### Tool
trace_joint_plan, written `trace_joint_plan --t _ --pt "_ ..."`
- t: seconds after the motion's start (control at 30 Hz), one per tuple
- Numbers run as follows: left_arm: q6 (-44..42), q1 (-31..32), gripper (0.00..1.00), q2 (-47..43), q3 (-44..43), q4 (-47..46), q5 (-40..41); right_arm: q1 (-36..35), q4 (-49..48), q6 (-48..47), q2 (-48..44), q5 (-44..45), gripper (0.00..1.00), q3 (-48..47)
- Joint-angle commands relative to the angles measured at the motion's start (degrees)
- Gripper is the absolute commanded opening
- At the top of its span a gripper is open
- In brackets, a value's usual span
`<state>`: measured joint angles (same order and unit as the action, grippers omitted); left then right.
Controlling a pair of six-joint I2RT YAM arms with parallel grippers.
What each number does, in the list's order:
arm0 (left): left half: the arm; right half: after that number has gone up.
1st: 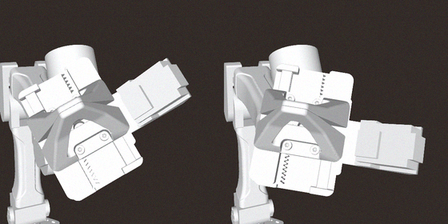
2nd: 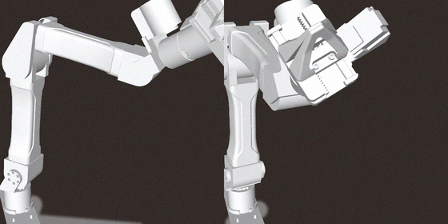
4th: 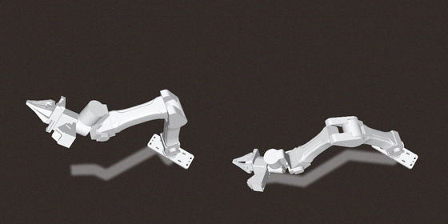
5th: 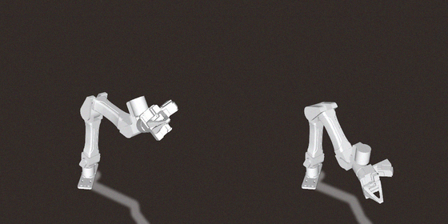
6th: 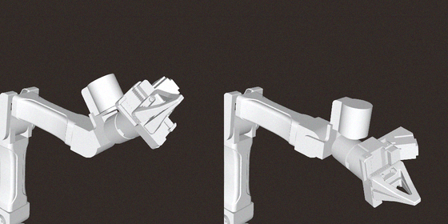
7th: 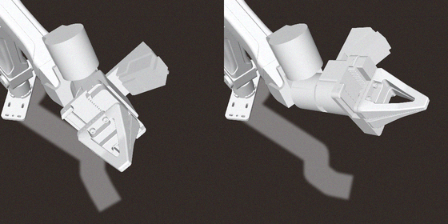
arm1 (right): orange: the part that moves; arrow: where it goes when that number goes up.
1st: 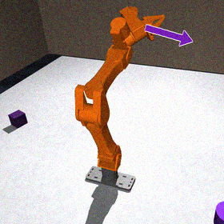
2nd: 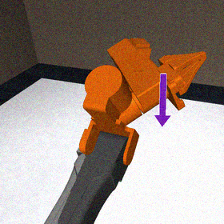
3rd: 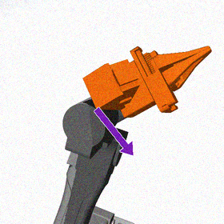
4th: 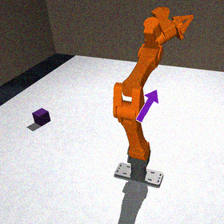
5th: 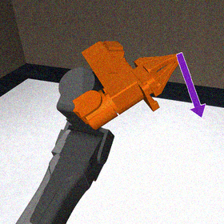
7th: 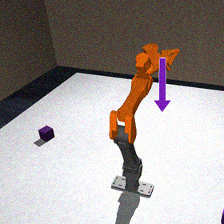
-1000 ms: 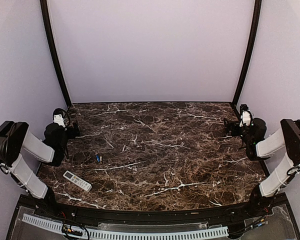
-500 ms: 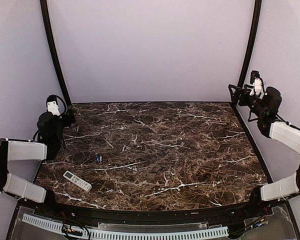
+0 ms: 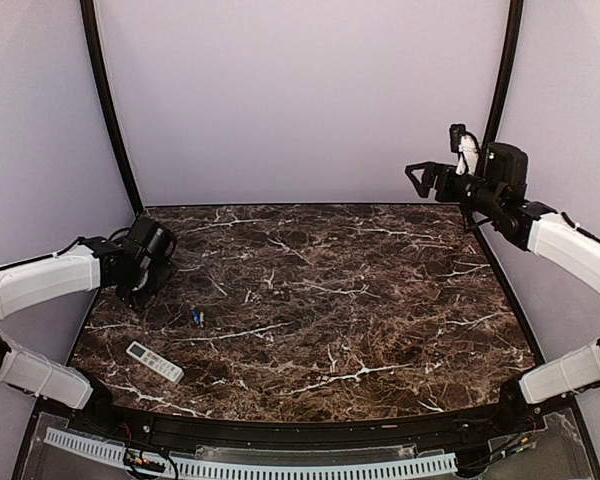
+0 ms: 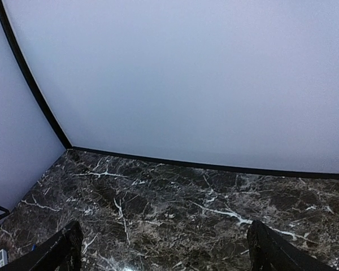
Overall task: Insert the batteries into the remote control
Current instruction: Pick up the remote control from the center of the board.
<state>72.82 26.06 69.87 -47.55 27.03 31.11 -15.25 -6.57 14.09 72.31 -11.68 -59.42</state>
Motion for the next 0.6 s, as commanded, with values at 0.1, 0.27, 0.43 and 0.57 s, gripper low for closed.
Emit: trace_joint_plan --t 0.1,0.27,0.43,0.57 --pt "26.0 0.7 0.95 9.5 -3.2 34.2 -5.3 -6.7 12.7 1.5 2.9 3.2 0.99 -2.9" --pt "27.7 0.6 0.93 5.7 2.4 31.9 -8.0 -8.5 13.3 3.0 1.9 3.5 0.99 -1.4" --pt "28.5 -0.4 0.82 1.3 8.9 27.5 -11.8 -9.2 13.4 3.3 0.3 4.0 0.98 0.5" --pt "27.2 -0.7 0.8 1.2 11.2 24.7 -13.7 -9.4 14.4 3.0 -0.2 4.6 0.99 1.0"
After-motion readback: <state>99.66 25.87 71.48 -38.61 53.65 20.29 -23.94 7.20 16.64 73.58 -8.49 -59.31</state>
